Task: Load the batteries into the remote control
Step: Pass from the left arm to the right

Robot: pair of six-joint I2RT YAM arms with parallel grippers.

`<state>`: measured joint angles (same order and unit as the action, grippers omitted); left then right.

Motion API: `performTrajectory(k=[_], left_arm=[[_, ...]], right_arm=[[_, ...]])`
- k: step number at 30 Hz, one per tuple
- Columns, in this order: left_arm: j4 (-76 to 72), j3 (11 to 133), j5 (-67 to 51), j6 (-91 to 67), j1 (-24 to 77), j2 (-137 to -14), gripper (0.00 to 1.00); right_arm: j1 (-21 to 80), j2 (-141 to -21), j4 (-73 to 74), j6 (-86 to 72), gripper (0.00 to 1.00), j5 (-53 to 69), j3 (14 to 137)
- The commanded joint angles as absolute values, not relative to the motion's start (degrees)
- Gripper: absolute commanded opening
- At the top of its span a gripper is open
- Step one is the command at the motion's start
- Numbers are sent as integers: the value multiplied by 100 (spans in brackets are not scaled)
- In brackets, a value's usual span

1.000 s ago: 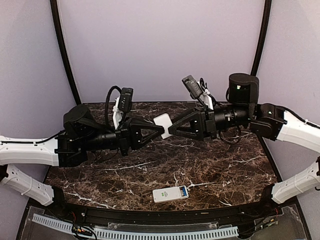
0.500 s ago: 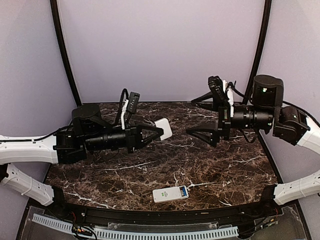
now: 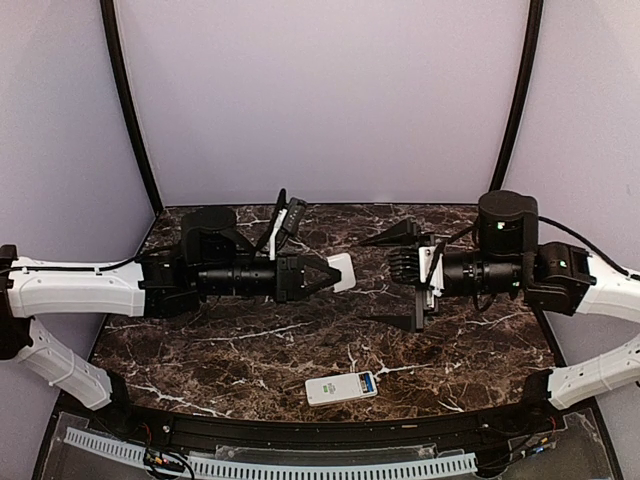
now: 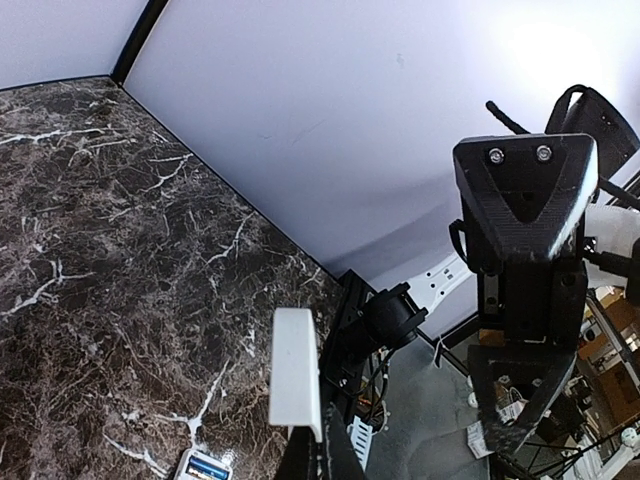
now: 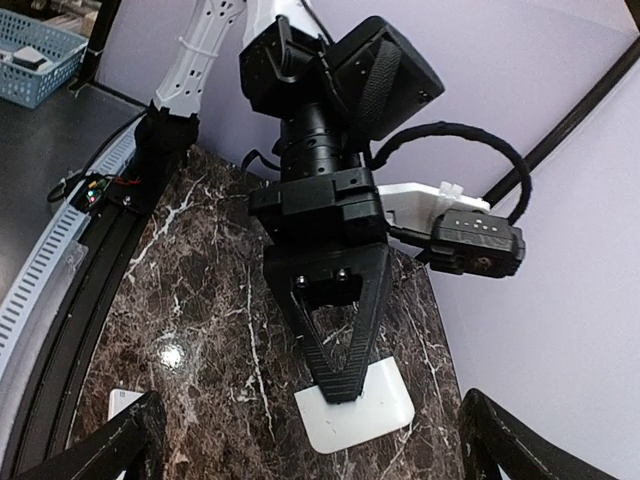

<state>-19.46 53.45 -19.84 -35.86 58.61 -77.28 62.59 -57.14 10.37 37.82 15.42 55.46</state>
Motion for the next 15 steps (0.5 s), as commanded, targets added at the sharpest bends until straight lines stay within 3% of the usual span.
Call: performTrajectory(k=[1,11,15], left_arm=[[-2028,5487,-2405,-3764,5836,-7820,0],[-2090,5579,-2784,-3828,5840,-8017,0],[-2100,5582,-2834,-3816,5837,-8042,0]], right_arm=[[6379,-6077,955,4877,99,1099,5548],[6345,-6626,803,5792,99,617,5526],[6274,-6781,1015,5707,93,632,5670]])
